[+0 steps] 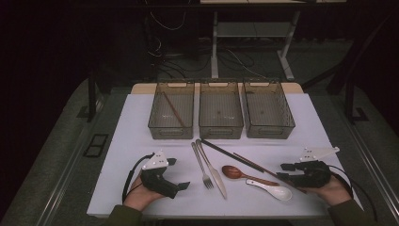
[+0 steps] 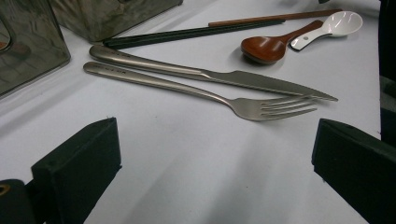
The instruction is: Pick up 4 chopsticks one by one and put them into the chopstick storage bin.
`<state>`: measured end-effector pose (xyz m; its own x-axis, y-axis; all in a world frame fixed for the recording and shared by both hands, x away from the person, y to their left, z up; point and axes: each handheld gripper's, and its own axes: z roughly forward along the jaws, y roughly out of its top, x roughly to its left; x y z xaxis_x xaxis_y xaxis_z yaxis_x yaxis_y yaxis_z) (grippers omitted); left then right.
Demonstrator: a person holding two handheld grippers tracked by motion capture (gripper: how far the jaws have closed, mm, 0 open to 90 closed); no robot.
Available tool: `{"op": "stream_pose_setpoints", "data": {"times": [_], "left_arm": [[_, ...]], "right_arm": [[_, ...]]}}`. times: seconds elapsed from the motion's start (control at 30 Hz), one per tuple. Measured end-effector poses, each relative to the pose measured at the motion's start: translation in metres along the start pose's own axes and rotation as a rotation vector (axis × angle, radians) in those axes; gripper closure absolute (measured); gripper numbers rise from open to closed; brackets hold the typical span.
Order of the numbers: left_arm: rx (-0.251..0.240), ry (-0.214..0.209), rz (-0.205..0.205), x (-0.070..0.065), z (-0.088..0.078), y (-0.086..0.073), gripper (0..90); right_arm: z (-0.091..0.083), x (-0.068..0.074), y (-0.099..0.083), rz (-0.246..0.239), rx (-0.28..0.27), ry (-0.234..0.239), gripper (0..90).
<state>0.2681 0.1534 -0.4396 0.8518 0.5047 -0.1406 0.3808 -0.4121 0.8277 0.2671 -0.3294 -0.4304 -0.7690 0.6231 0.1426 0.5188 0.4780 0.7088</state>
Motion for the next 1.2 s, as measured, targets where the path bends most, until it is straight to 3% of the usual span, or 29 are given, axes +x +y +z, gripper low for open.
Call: {"op": "stream_pose_setpoints", "data": {"times": [0.33, 0.73, 1.2], "left_arm": [[0.000, -0.004, -0.002, -0.001, 0.001, 0.000, 0.1], [0.004, -0.001, 0.005, -0.002, 0.002, 0.000, 0.1], [0.018, -0.001, 0.033, -0.004, 0.004, 0.001, 0.1]], "right_arm": [[0.009, -0.002, -0.004, -0.008, 0.068, 0.005, 75.2], [0.014, -0.001, -0.008, -0.034, 0.099, -0.008, 82.5], [0.015, 0.000, -0.007, -0.058, 0.112, -0.014, 83.8]]}}
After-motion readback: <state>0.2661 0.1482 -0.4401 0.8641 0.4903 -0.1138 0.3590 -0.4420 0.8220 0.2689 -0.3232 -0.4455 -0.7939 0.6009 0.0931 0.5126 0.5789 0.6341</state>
